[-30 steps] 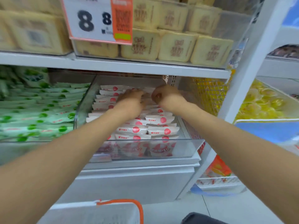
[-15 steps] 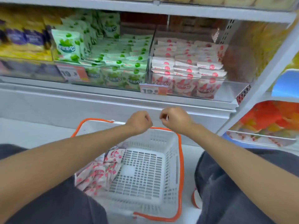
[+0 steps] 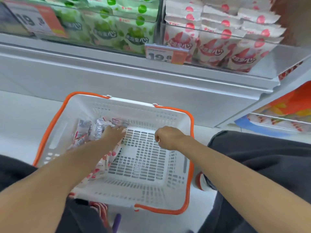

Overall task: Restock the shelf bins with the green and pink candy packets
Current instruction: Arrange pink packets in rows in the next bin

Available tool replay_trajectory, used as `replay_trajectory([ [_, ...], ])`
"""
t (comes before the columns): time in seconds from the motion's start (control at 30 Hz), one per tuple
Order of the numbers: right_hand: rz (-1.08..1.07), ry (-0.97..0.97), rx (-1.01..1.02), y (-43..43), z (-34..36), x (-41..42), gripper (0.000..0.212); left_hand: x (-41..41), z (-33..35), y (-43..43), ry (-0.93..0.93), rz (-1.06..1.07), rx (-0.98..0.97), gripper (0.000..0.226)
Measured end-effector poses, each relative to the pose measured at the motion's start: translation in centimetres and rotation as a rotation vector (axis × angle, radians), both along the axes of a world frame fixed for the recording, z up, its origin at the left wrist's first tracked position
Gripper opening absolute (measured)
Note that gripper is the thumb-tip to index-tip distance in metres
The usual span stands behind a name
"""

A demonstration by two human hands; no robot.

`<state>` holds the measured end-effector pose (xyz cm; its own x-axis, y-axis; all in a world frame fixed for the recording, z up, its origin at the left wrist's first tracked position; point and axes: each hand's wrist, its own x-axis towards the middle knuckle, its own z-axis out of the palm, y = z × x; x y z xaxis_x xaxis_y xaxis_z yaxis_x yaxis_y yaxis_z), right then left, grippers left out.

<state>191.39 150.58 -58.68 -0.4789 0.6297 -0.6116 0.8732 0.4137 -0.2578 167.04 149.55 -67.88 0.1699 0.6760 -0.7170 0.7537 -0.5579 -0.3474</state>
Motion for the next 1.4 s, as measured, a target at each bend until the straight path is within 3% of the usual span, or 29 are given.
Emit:
replay_trajectory([
  [0.07, -0.010, 0.012, -0.018, -0.1, -0.3, 0.1, 0.026, -0.6, -0.4, 0.7, 0.061, -0.053, -0.004, 0.056],
  [0.13, -0.040, 0.026, -0.027, -0.1, -0.3, 0.3, 0.026, -1.2, -0.4, 1.3, 0.047, -0.129, 0.026, 0.051],
  [0.3, -0.106, 0.062, -0.030, -0.1, 0.3, 1.0, 0.025, -2.2, -2.5, 1.1, 0.057, -0.263, -0.026, 0.083],
  [0.47, -0.152, 0.087, -0.050, -0.1, 0.8, 1.4, 0.023, -0.7, -1.0, 1.8, 0.041, -0.346, 0.067, 0.047],
  [0.57, -0.181, 0.115, -0.031, 0.6, 1.5, 1.5, 0.020, -0.2, 0.7, 3.1, -0.018, -0.287, 0.133, 0.038],
  [0.67, -0.211, 0.162, 0.024, 1.9, 2.8, 1.5, 0.024, 1.6, 4.5, 4.8, -0.318, 0.025, 0.036, 0.015],
  [0.73, -0.245, 0.210, 0.042, 2.7, 4.2, 1.6, 0.039, 3.9, 8.1, 5.7, -0.632, 0.267, -0.050, 0.021],
  [0.8, -0.320, 0.303, -0.029, 2.9, 6.1, 1.7, 0.064, 6.5, 12.1, 6.2, -0.912, 0.360, -0.066, 0.028],
  [0.83, -0.367, 0.374, -0.081, 2.9, 7.0, 1.8, 0.064, 7.6, 14.1, 6.3, -1.021, 0.394, -0.060, 0.026],
  [0.93, -0.468, 0.571, -0.198, 2.8, 10.0, 2.3, 0.025, 9.5, 19.0, 6.1, -1.212, 0.490, 0.039, 0.037],
  [1.03, -0.616, 0.715, -0.179, 3.2, 13.1, 3.2, 0.028, 9.9, 20.9, 6.0, -1.466, 0.760, 0.161, 0.046],
  [1.13, -0.763, 0.913, -0.049, 3.9, 15.5, 4.4, 0.032, 10.2, 23.0, 5.4, -1.763, 1.110, -0.059, 0.043],
  [1.23, -0.865, 1.127, -0.052, 4.6, 16.9, 5.3, 0.039, 10.7, 25.1, 4.9, -1.761, 1.044, -0.302, 0.044],
  [1.3, -0.892, 1.177, -0.113, 4.8, 17.8, 5.6, 0.036, 11.8, 26.0, 4.7, -1.729, 0.930, -0.275, 0.035],
  [1.4, -0.949, 1.253, -0.214, 5.2, 19.1, 6.2, 0.041, 13.3, 27.0, 5.1, -1.693, 0.837, -0.088, 0.015],
])
